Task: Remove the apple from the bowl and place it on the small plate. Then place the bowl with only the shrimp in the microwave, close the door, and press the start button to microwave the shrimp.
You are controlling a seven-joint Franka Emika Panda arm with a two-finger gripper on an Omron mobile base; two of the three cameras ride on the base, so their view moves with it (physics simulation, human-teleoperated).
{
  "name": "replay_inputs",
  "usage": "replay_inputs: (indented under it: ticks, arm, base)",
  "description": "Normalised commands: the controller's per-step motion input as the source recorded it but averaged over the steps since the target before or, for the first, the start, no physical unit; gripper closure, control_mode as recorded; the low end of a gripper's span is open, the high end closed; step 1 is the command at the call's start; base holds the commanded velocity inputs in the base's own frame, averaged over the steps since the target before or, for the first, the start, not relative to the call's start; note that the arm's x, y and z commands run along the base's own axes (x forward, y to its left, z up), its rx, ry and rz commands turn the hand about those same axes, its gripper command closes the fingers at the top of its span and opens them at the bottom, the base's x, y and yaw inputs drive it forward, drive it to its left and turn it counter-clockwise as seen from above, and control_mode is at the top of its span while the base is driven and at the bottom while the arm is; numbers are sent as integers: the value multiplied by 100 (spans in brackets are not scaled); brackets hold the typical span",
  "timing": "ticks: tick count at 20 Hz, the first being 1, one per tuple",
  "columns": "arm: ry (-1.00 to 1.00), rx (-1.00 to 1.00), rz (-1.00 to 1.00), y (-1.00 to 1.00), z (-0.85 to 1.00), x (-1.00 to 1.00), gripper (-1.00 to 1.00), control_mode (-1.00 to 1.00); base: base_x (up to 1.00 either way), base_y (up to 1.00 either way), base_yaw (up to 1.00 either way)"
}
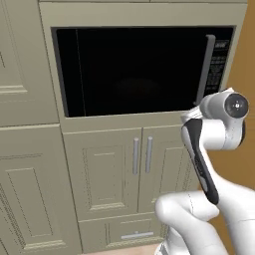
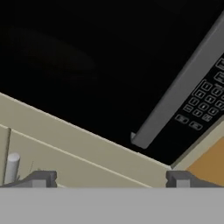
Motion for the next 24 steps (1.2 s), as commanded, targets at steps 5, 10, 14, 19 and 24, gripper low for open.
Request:
replay_inputs:
  ticks: [5, 10, 14, 19, 24]
  arm:
    - [1, 1, 0, -6, 0, 6, -100, -100]
    - [-4, 6, 0, -43, 0, 3, -100, -100]
    - [-37, 1, 17, -44, 0, 0, -100, -100]
    - [-43, -3, 30, -18, -2, -10, -100, -100]
    - [0, 0, 13, -27, 0, -9, -100, -100]
  base:
    - [0, 0, 0]
    - [0, 0, 0]
    - [0, 0, 0]
    - [0, 0, 0]
    - [0, 0, 0]
